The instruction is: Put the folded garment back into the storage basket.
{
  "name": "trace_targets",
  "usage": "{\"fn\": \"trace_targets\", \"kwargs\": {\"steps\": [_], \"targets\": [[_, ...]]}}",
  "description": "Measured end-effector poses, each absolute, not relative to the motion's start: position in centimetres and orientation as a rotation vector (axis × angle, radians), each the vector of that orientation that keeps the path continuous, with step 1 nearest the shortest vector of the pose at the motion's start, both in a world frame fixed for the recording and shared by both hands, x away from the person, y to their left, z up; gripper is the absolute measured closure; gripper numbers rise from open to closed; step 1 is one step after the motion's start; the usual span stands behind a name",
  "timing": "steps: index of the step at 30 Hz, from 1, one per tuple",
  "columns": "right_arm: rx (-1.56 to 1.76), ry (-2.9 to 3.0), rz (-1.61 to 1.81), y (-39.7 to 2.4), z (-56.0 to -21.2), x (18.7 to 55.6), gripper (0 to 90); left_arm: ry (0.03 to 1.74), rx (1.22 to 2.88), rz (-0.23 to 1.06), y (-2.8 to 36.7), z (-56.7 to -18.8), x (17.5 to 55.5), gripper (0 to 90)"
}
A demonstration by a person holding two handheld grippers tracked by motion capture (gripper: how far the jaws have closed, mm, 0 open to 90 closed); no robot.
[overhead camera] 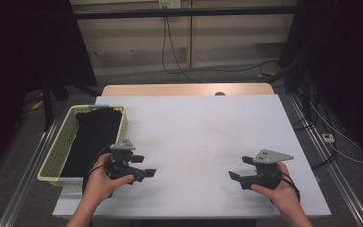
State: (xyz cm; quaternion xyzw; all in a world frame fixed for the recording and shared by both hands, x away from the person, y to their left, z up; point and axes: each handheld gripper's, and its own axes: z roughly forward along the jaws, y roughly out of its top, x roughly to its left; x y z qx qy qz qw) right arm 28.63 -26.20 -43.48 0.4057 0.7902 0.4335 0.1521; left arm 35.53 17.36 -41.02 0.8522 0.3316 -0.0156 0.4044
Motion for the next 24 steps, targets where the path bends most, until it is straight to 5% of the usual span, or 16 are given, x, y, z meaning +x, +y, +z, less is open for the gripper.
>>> {"fn": "trace_targets", "kwargs": {"steps": [24], "targets": [[1.153,2.271,1.216,-26.8,-43.4,28.2,22.0,0.815,2.139,-0.05,17.4,-41.2,34.4,20.6]]}}
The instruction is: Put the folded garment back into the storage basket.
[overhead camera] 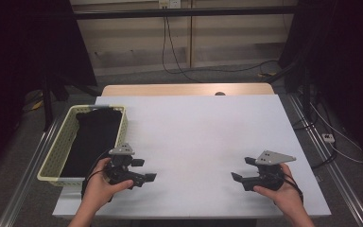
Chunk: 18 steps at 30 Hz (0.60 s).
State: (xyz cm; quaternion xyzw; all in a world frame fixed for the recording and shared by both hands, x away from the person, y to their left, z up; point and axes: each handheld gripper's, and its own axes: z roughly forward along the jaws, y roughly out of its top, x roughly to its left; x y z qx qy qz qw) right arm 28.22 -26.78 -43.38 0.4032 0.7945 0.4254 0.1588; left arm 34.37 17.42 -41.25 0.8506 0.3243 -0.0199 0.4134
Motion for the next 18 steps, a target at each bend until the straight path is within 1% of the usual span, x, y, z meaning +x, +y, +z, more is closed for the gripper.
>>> {"fn": "trace_targets", "kwargs": {"steps": [18], "targets": [[1.147,2.268,1.214,-27.19,-43.22,28.08,22.0,0.821,2.139,-0.045,17.57,-41.26,34.15,19.8]]}}
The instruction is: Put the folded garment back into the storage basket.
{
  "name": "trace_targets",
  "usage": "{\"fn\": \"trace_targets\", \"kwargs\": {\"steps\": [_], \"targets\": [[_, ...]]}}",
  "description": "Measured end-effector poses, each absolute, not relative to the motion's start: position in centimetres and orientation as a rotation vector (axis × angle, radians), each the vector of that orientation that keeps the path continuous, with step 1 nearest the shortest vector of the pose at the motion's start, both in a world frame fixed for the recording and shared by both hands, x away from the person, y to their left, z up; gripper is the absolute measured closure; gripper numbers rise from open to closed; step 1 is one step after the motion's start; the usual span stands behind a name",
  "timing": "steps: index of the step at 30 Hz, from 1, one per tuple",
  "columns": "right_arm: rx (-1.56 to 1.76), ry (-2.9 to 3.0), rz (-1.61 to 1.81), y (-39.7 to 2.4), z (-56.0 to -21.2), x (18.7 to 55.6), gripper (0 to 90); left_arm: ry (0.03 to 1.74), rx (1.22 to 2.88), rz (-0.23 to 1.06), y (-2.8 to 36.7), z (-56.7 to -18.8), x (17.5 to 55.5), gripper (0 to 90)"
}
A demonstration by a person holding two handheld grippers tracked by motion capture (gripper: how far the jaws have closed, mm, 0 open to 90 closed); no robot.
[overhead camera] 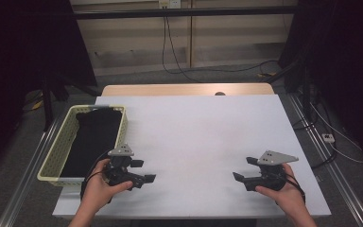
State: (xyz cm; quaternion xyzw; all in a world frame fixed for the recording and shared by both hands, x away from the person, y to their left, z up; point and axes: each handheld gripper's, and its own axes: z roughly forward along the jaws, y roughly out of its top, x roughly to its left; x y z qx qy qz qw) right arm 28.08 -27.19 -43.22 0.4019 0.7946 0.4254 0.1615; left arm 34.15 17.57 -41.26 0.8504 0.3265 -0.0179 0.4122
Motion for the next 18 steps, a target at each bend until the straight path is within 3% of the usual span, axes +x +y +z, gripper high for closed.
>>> {"fn": "trace_targets", "kwargs": {"steps": [18], "targets": [[1.15,2.269,1.208,-27.32,-43.36,28.17,22.1,0.822,2.139,-0.044,17.55,-41.32,34.16,19.7]]}}
